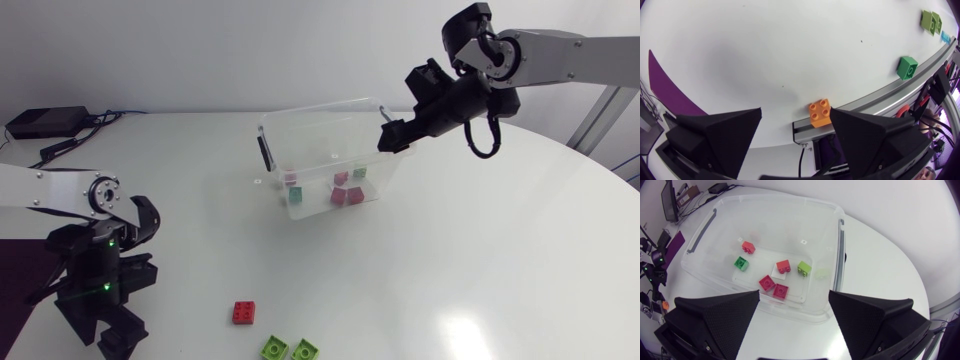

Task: Place the duplo bricks in the container

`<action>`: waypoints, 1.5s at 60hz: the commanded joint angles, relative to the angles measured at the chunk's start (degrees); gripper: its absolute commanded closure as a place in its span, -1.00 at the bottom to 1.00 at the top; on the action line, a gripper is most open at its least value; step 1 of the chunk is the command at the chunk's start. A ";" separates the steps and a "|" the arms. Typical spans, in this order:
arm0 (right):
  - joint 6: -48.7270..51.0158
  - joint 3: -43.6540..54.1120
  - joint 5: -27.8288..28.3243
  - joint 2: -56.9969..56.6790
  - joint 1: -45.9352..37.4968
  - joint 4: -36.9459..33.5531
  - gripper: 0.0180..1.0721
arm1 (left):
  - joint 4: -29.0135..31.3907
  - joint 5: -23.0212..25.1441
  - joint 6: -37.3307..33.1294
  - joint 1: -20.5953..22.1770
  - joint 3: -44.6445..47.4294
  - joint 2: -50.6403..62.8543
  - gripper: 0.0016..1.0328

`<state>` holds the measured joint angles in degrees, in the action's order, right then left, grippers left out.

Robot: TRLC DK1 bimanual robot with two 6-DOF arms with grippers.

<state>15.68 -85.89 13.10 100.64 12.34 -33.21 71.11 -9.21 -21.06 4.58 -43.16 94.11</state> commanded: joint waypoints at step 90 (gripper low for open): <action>1.19 3.27 1.93 0.35 -1.09 2.45 -0.90 | -3.61 2.27 1.64 2.01 7.39 6.79 -0.60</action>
<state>16.34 -83.99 14.87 100.33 11.51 -30.85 67.92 -6.46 -20.99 7.11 -36.97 99.77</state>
